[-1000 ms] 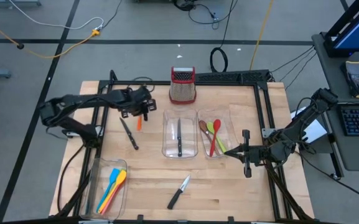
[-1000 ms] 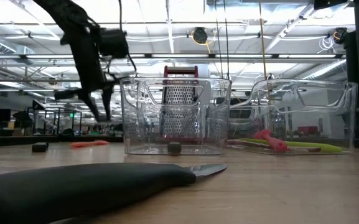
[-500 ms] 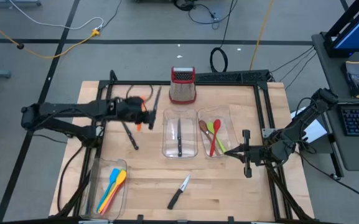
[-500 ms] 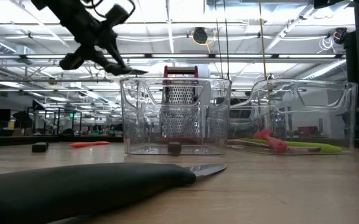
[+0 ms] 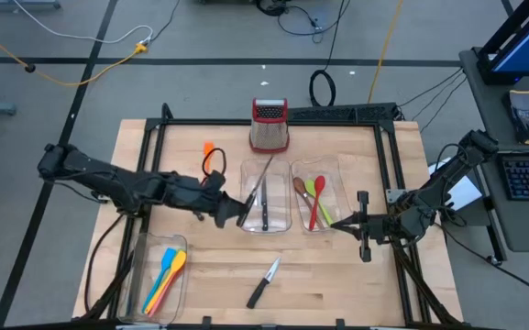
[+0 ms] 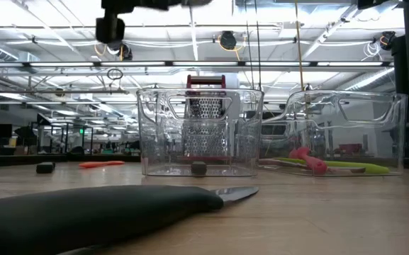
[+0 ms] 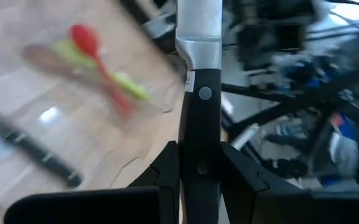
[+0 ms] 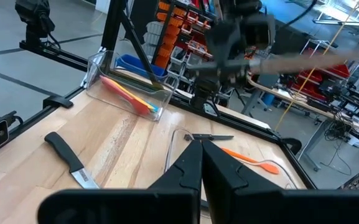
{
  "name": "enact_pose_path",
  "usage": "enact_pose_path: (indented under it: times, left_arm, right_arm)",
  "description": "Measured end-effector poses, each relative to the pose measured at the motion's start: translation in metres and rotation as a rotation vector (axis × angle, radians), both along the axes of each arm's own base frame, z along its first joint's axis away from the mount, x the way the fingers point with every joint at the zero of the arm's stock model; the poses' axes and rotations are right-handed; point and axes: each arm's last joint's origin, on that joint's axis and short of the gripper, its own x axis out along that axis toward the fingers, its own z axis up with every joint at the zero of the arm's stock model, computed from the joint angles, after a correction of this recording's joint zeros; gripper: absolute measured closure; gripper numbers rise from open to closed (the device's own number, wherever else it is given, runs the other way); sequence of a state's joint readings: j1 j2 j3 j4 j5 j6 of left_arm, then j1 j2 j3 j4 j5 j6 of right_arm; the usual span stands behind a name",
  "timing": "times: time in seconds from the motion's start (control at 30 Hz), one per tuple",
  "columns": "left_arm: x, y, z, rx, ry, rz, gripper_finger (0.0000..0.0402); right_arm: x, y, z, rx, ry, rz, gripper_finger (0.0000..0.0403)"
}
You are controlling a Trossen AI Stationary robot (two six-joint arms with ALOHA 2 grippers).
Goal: Pick & Place Kitchen Items
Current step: Put the black knife into the middle transparent bin
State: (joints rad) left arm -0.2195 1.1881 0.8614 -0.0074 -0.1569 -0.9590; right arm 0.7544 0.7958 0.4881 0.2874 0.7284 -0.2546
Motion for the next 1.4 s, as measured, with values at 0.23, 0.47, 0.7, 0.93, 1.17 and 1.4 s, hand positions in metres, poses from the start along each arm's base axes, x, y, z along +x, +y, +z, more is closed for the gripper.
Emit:
enact_pose_path:
  times: [0.23, 0.47, 0.7, 0.93, 1.17, 1.4]
  left_arm:
    - [0.013, -0.018, 0.003, 0.198, -0.157, -0.204, 0.0335]
    - [0.027, -0.029, -0.017, 0.19, -0.106, -0.282, 0.0335]
    - [0.031, -0.032, -0.02, 0.208, -0.134, -0.347, 0.0335]
    - [0.03, -0.027, -0.029, 0.044, 0.001, -0.117, 0.0335]
    - [0.027, -0.02, -0.046, -0.197, 0.172, 0.101, 0.0335]
    - [0.029, -0.002, -0.054, -0.299, 0.239, 0.234, 0.0335]
  right_arm:
    - [0.0, 0.0, 0.0, -0.001, 0.001, 0.0, 0.0403]
    - [0.0, 0.0, 0.0, -0.002, 0.002, 0.0, 0.0403]
    - [0.0, 0.0, 0.0, -0.017, 0.002, 0.001, 0.0403]
    - [0.0, 0.0, 0.0, -0.014, 0.002, 0.001, 0.0403]
    - [0.0, 0.0, 0.0, 0.002, 0.002, -0.001, 0.0403]
    - [0.0, 0.0, 0.0, 0.002, 0.002, -0.002, 0.0403]
